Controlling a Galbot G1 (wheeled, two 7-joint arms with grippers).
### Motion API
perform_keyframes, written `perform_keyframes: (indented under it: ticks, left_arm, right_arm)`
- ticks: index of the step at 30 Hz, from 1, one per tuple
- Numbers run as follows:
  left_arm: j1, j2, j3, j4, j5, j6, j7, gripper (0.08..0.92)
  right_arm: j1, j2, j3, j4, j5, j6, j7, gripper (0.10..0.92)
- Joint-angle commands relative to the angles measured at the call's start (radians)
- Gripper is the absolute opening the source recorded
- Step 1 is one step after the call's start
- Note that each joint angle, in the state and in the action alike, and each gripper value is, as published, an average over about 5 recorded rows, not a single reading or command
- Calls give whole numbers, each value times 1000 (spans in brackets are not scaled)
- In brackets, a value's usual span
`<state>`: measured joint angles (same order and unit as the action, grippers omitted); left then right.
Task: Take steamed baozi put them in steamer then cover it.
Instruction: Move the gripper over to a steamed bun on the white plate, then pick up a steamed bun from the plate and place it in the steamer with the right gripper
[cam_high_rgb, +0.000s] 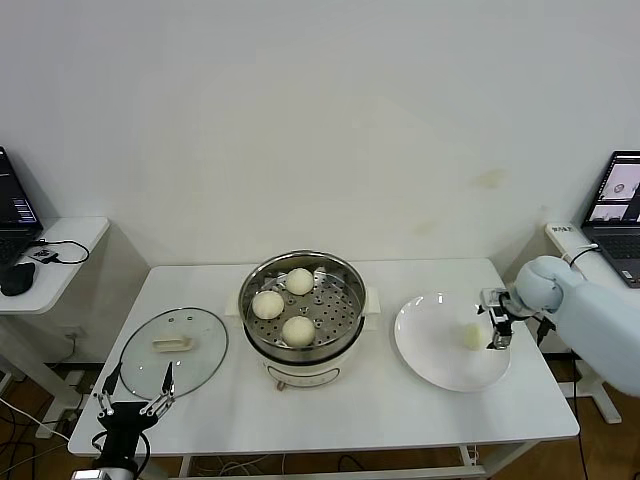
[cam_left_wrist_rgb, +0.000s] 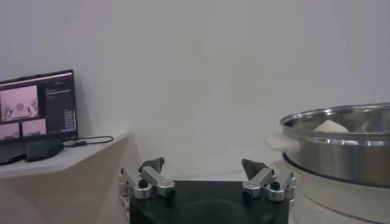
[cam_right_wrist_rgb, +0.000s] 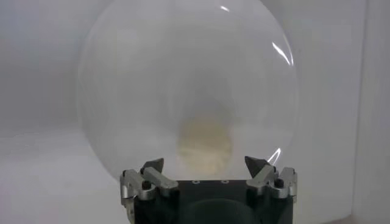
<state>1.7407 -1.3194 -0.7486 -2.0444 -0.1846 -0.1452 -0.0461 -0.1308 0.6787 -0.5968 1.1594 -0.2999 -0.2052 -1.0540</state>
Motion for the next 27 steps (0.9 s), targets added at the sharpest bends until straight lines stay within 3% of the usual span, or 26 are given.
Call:
perform_keyframes:
  ticks: [1, 15, 27]
  left_arm:
    - [0, 1, -1, 5, 0, -2, 0, 823]
    - [-3, 2, -1, 7, -1, -4, -1, 823]
    - [1, 0, -4, 0, 0, -4, -1, 823]
  right_arm:
    - [-44, 76, 46, -100, -57, 7, 9, 819]
    - [-62, 101, 76, -135, -84, 8, 19, 716]
    - [-45, 105, 81, -122, -63, 7, 10, 549]
